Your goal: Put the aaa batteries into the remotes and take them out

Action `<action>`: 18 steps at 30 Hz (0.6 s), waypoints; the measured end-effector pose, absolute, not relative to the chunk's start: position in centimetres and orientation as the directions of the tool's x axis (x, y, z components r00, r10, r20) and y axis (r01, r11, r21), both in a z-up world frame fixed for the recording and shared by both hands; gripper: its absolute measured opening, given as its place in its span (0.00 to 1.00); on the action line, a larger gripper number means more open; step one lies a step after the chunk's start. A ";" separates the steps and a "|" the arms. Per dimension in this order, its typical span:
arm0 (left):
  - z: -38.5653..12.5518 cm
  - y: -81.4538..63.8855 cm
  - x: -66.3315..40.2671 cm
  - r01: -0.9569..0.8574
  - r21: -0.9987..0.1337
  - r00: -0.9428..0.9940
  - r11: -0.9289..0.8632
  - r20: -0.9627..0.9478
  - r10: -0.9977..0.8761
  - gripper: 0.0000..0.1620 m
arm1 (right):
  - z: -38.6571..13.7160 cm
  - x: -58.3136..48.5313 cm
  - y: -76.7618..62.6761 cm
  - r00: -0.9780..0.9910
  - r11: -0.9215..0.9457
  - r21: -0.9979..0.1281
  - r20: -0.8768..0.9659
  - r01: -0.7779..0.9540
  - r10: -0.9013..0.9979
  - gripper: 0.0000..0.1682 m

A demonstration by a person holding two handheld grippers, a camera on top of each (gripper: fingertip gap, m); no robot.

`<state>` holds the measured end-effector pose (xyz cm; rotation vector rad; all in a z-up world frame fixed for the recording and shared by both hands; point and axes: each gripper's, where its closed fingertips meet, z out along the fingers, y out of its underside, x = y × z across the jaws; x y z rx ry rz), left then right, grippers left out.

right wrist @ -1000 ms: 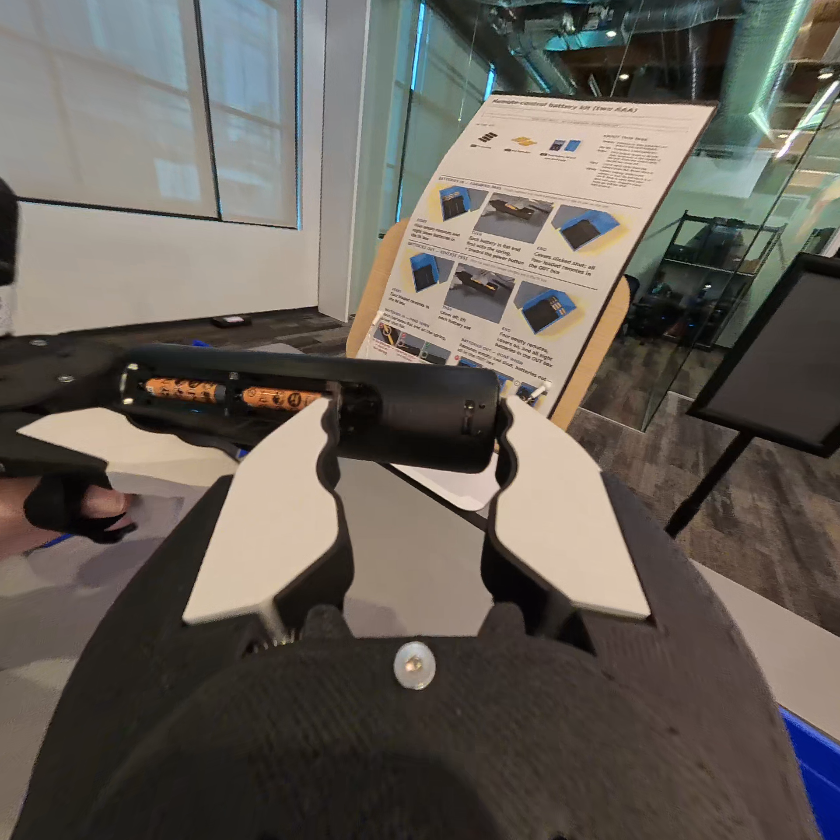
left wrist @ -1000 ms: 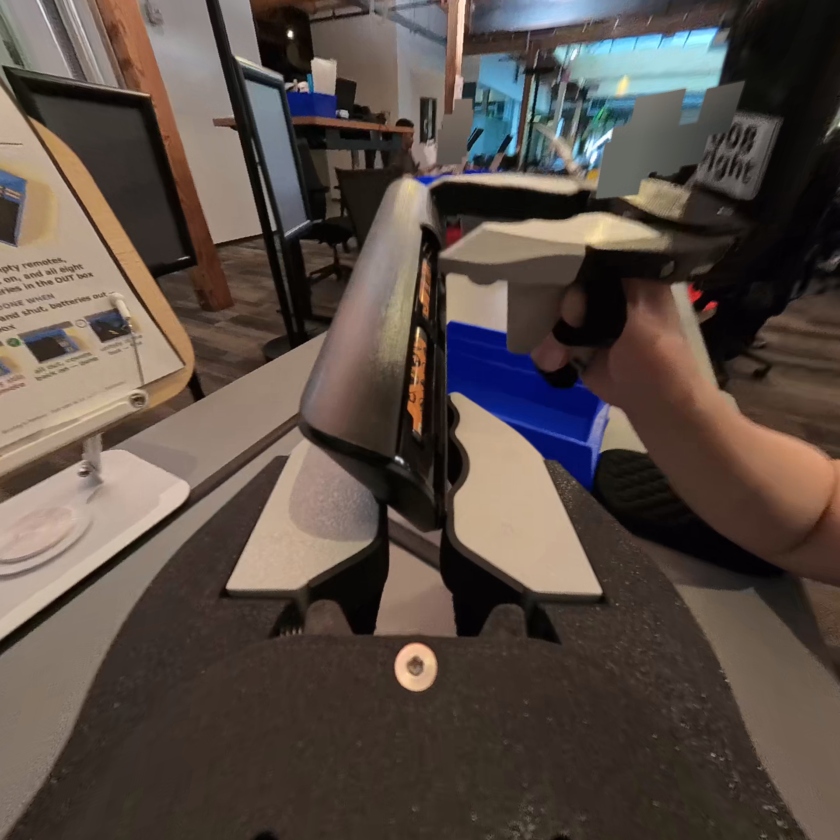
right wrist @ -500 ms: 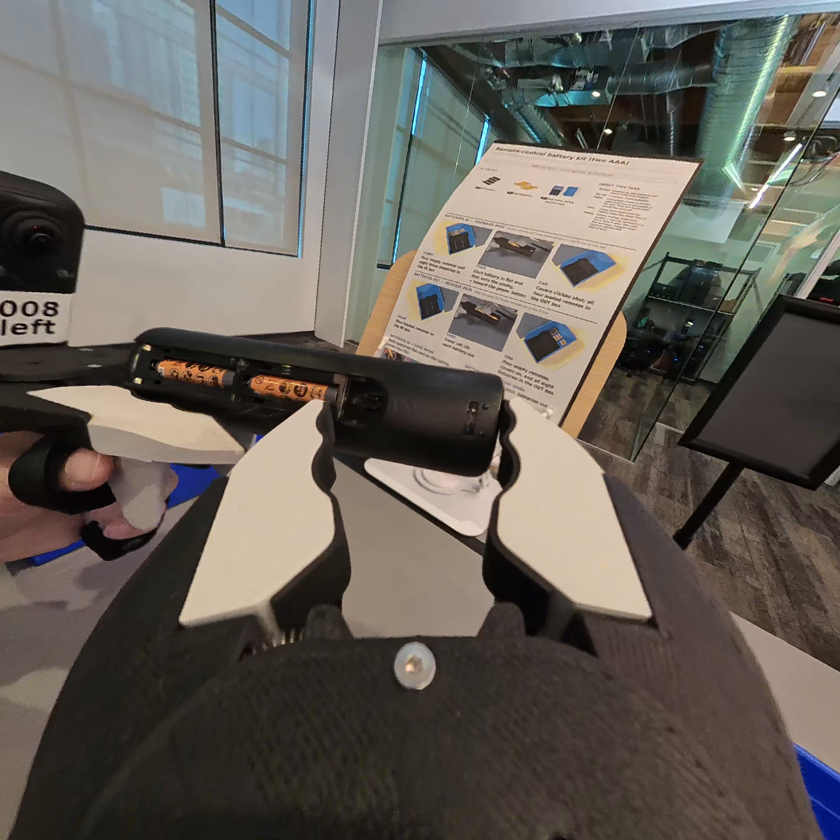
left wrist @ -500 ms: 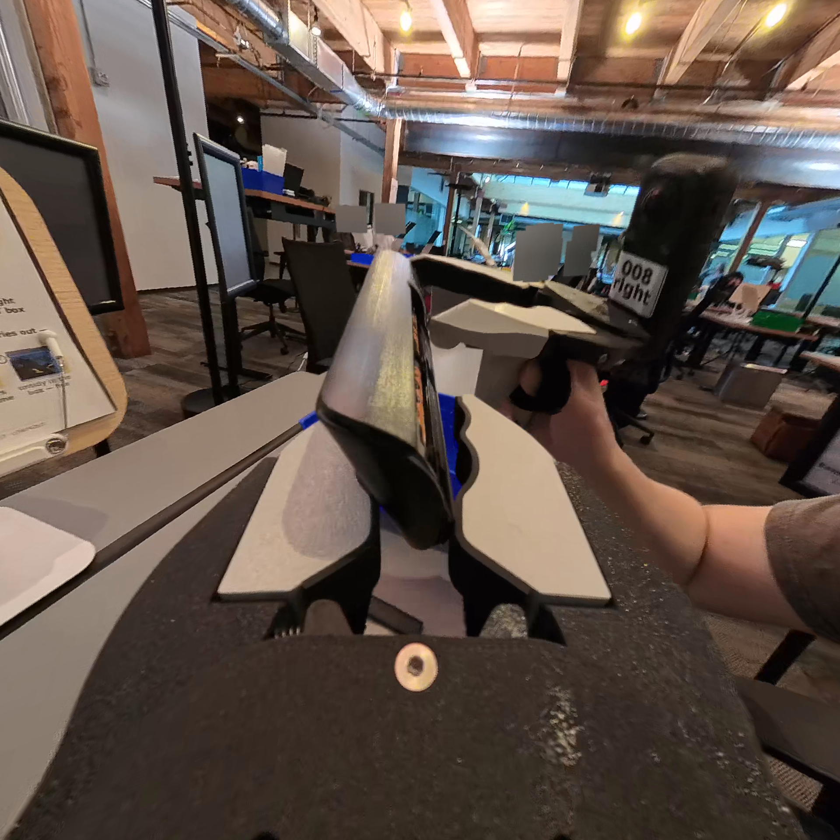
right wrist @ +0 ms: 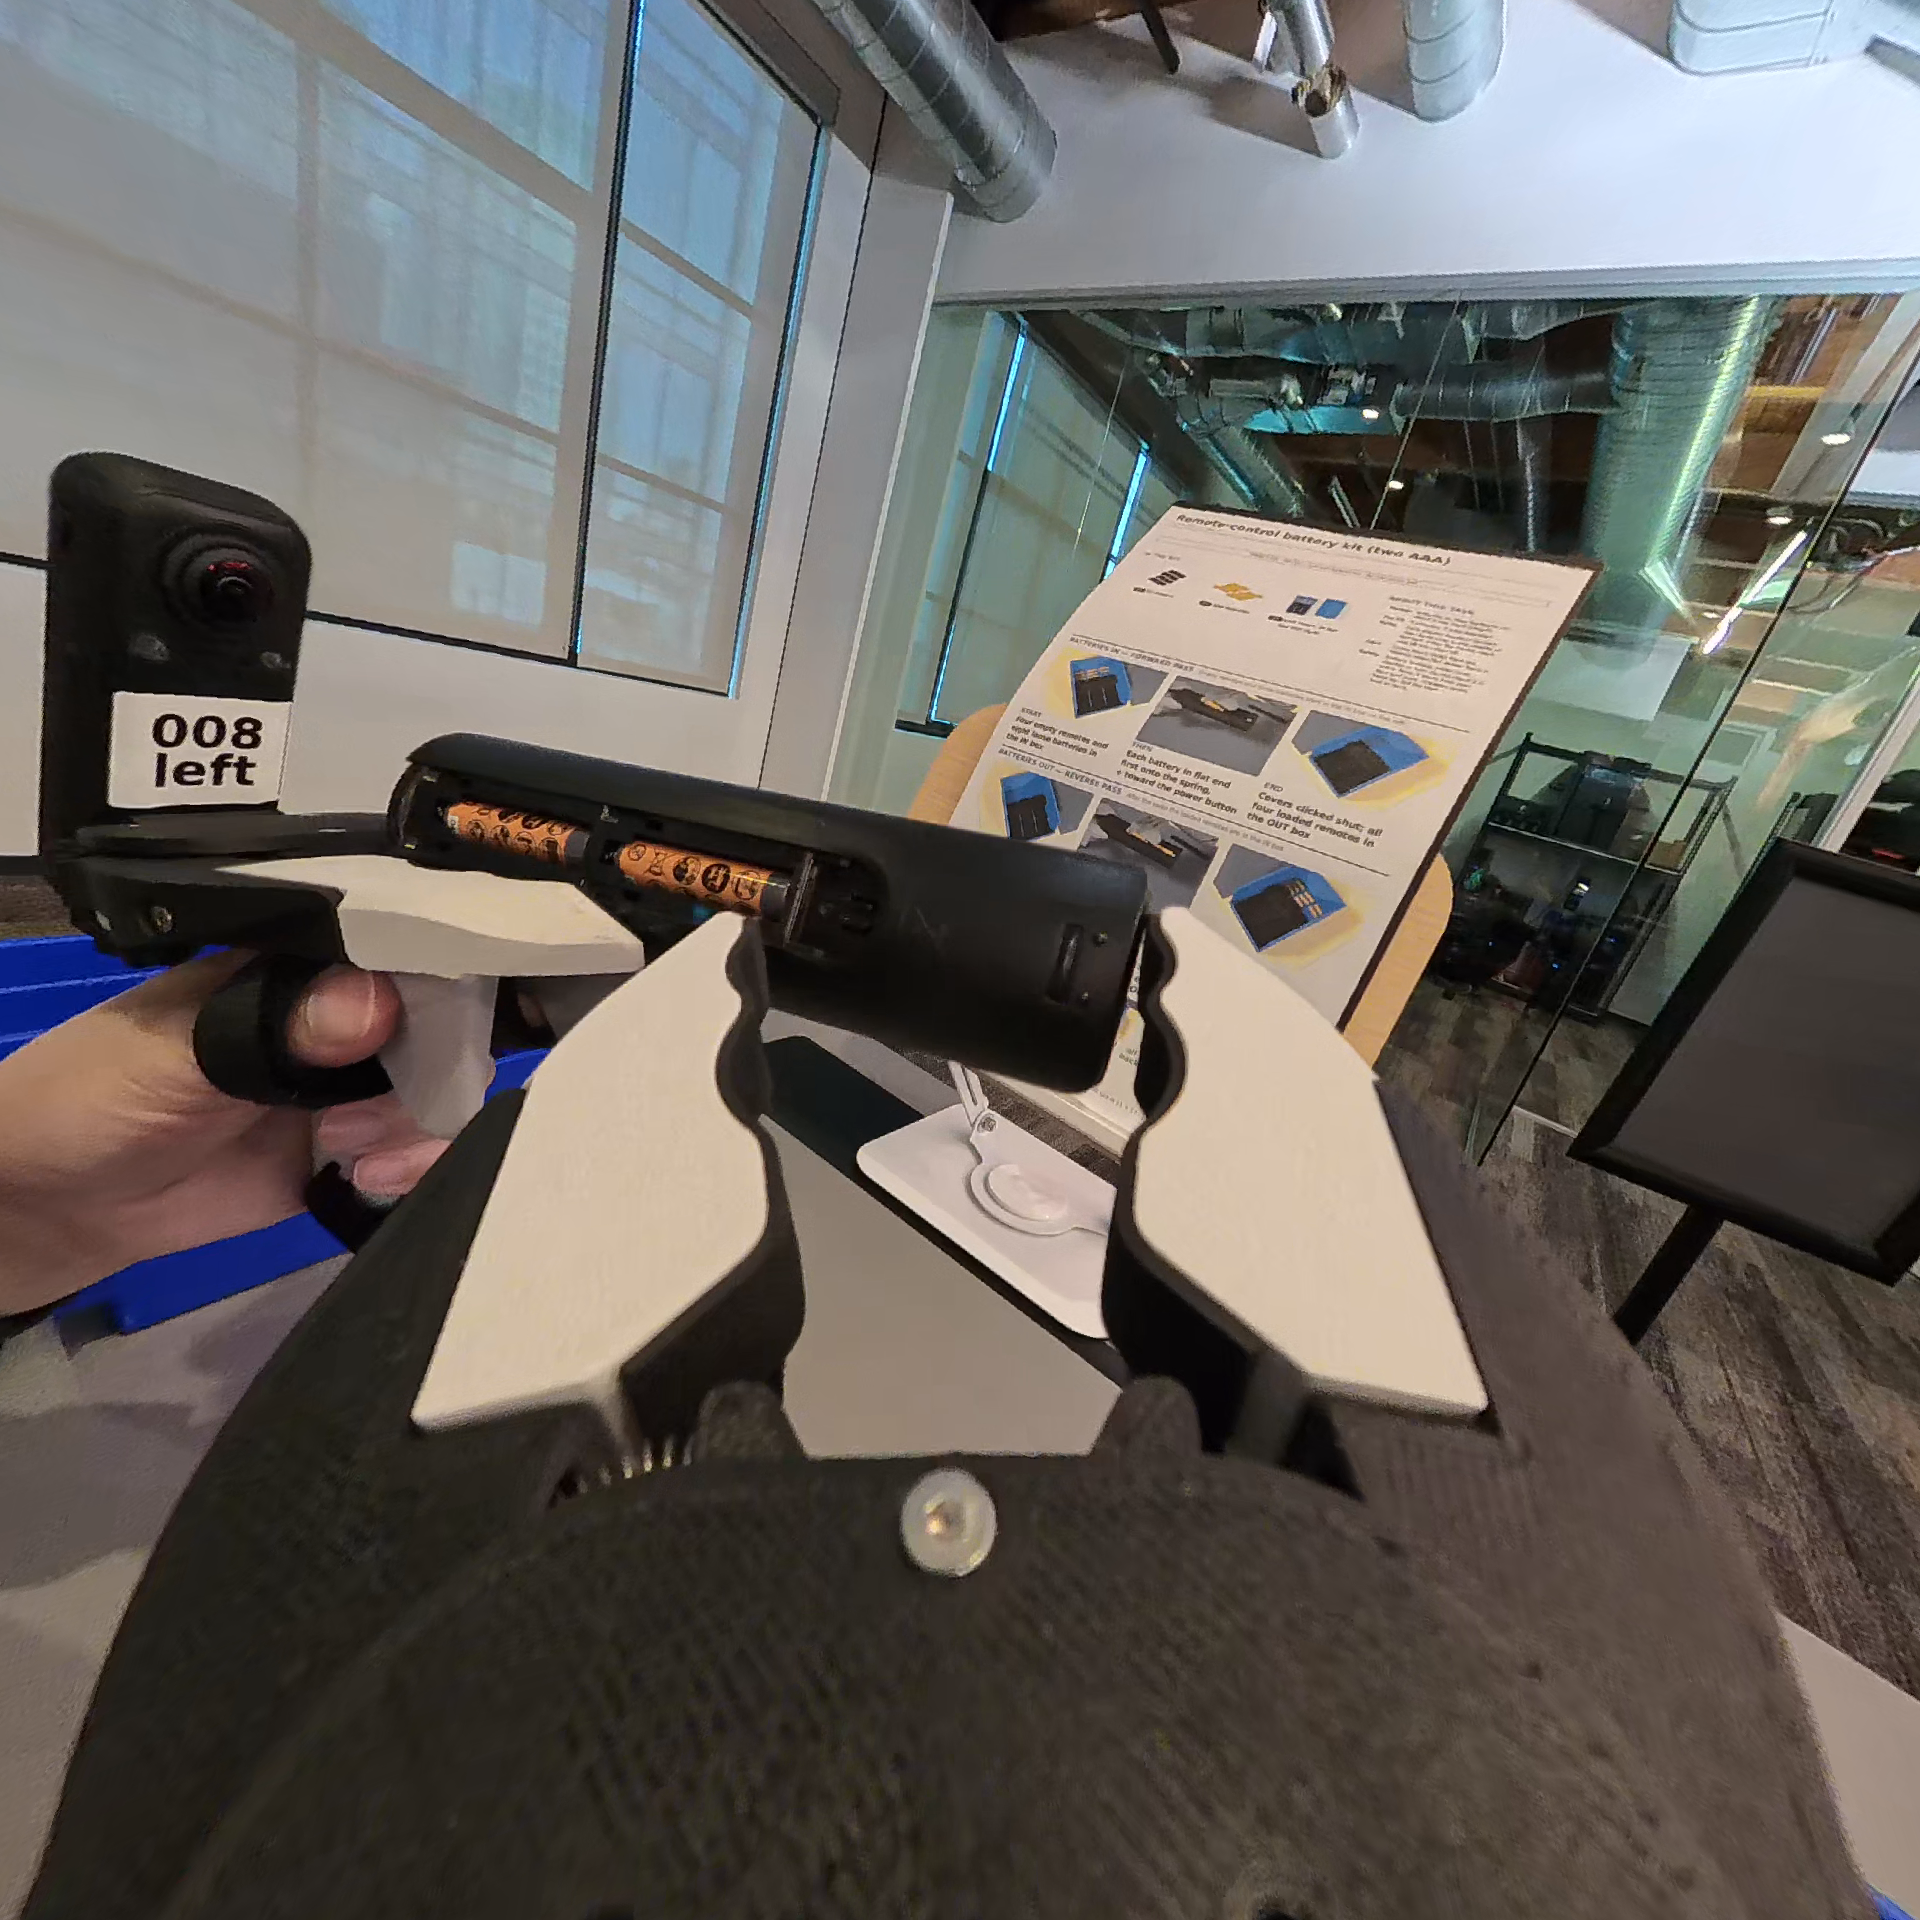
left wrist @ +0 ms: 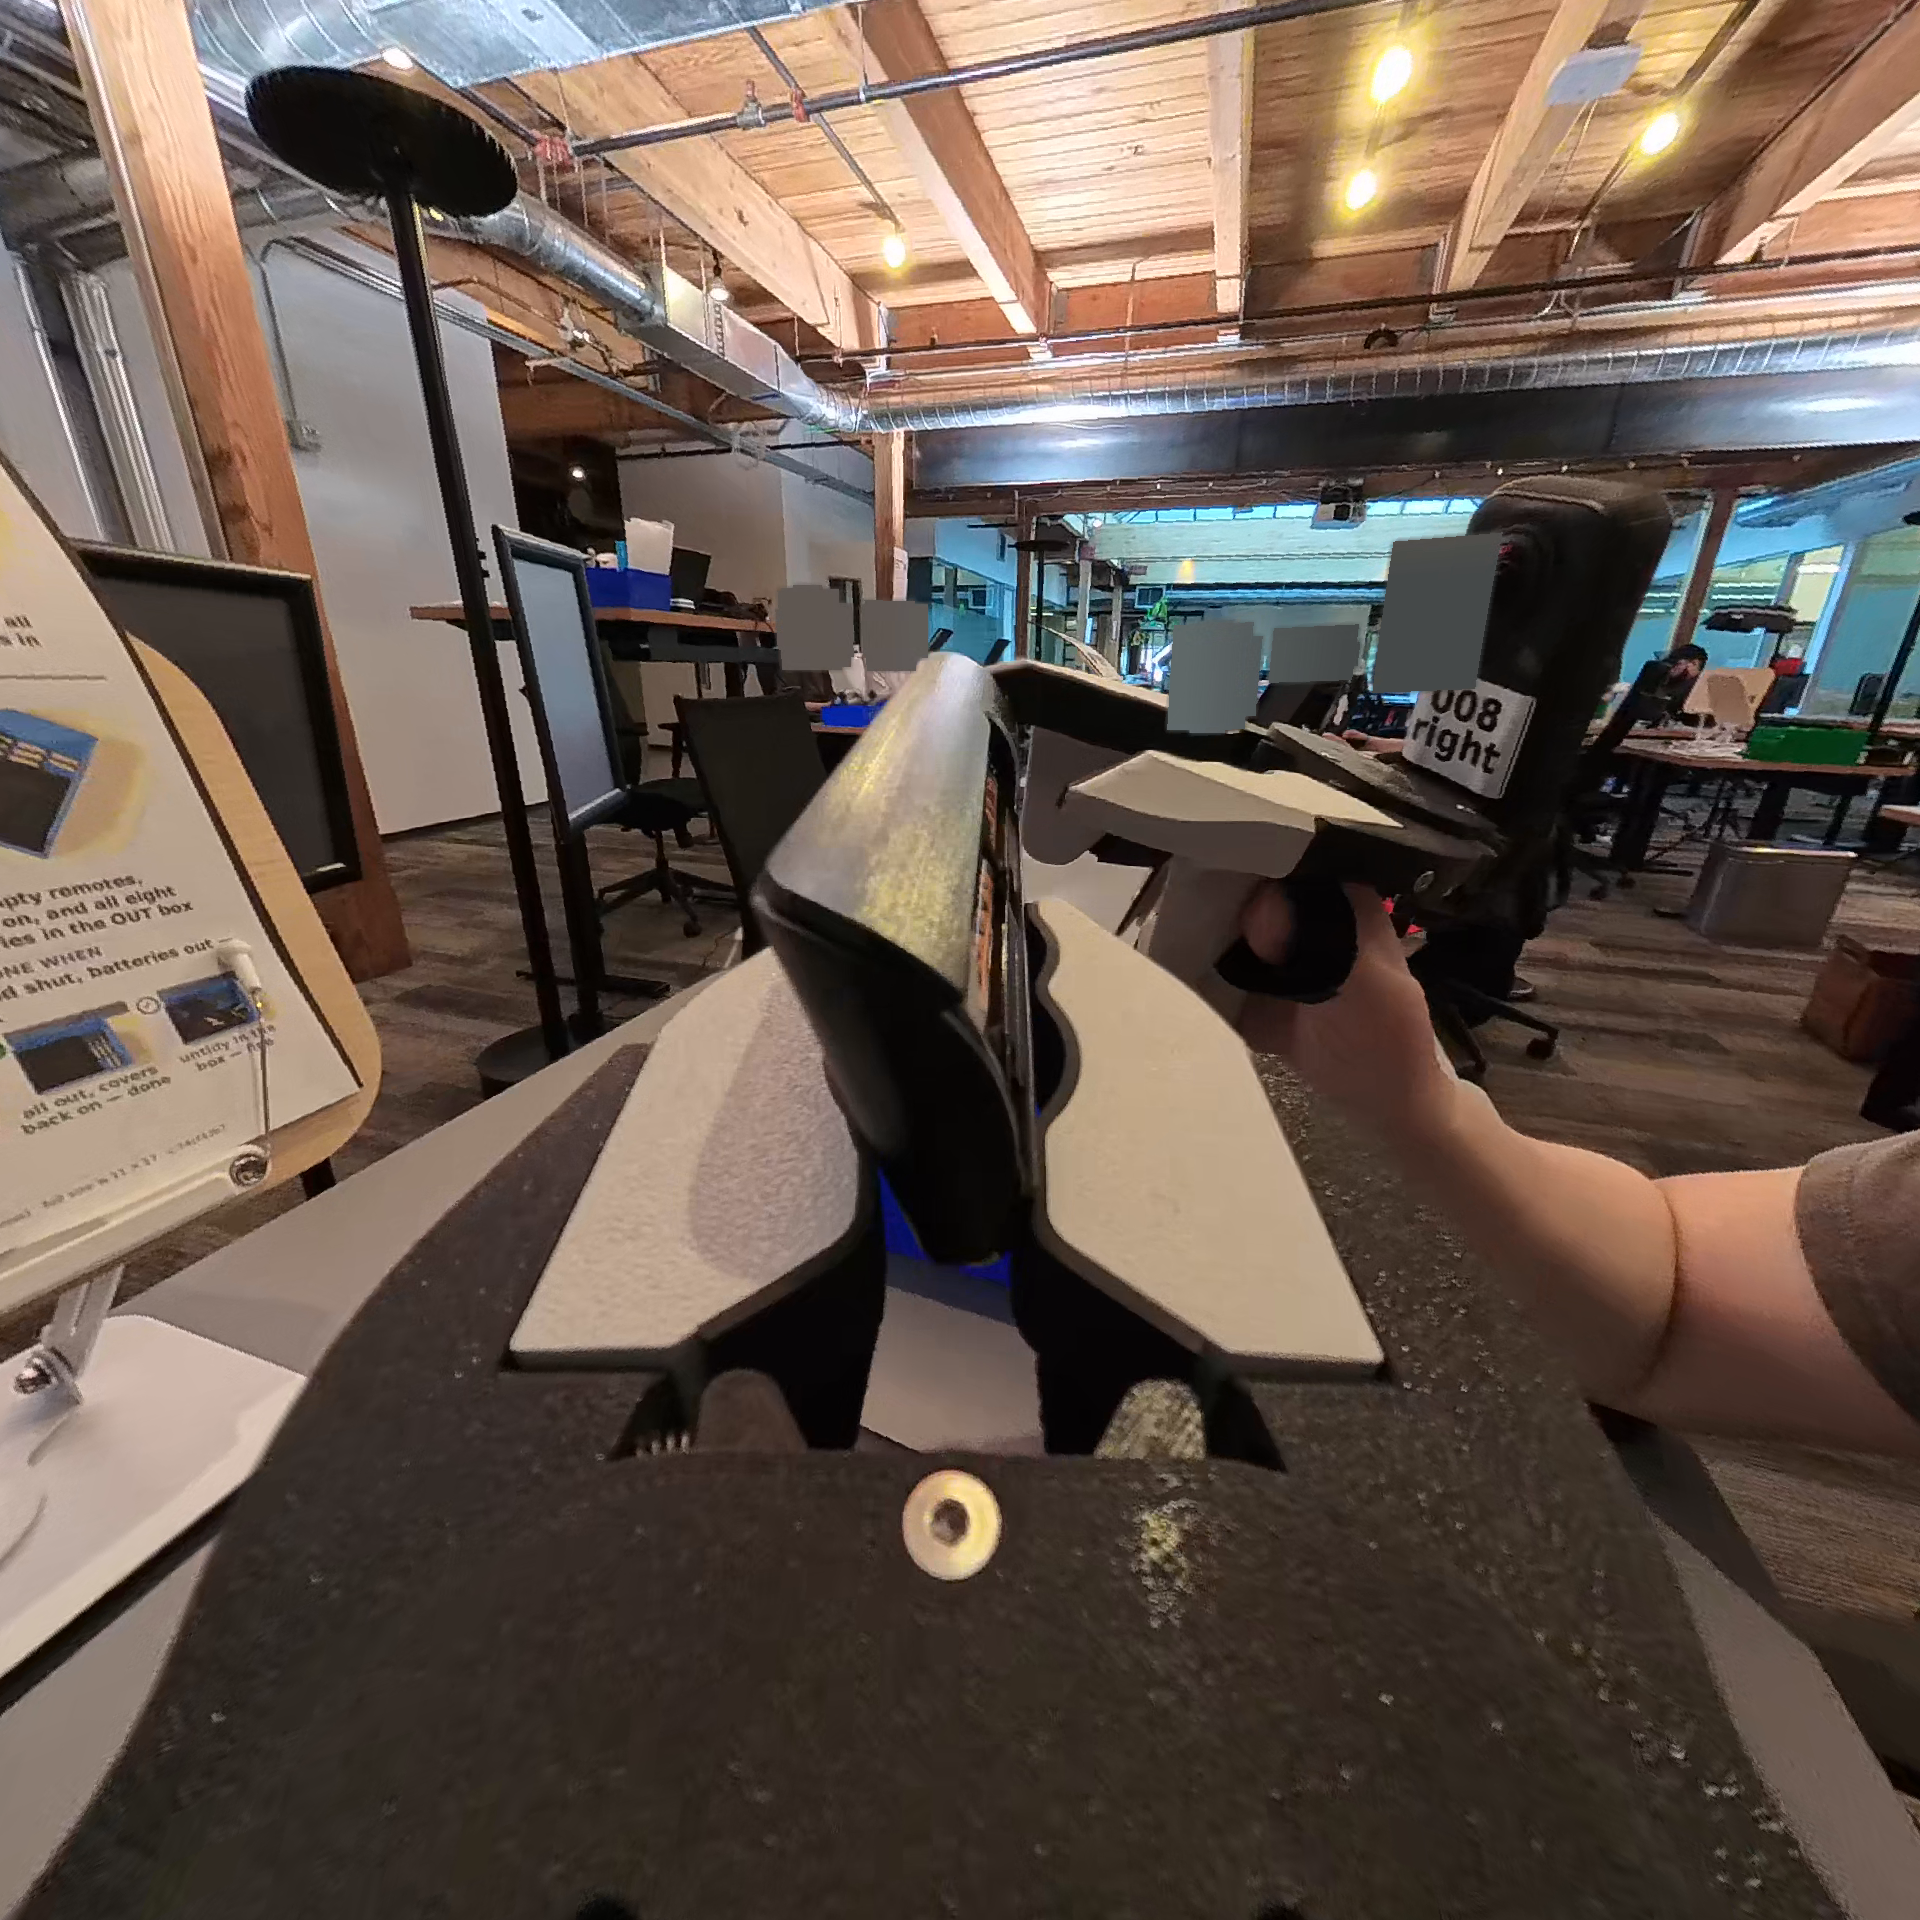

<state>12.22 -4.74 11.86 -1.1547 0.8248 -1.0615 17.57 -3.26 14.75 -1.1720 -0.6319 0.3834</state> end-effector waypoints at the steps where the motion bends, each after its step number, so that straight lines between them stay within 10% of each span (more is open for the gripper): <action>1: 11.9 -4.8 12.2 0.222 -0.973 0.314 0.069 0.004 -0.949 0.15 | 14.8 17.6 -3.3 0.766 0.356 -0.934 0.259 0.042 0.589 0.42; 10: 10.3 -2.6 11.8 0.178 -0.983 0.344 -0.047 0.107 -0.933 0.15 | 15.6 17.3 -4.8 0.685 0.455 -0.877 0.427 0.155 0.590 0.41; 18: 8.6 -0.9 12.0 0.026 -0.995 0.524 0.098 -0.071 -0.849 0.15 | 10.9 10.9 -6.6 0.420 0.134 -0.990 0.142 0.049 0.896 0.44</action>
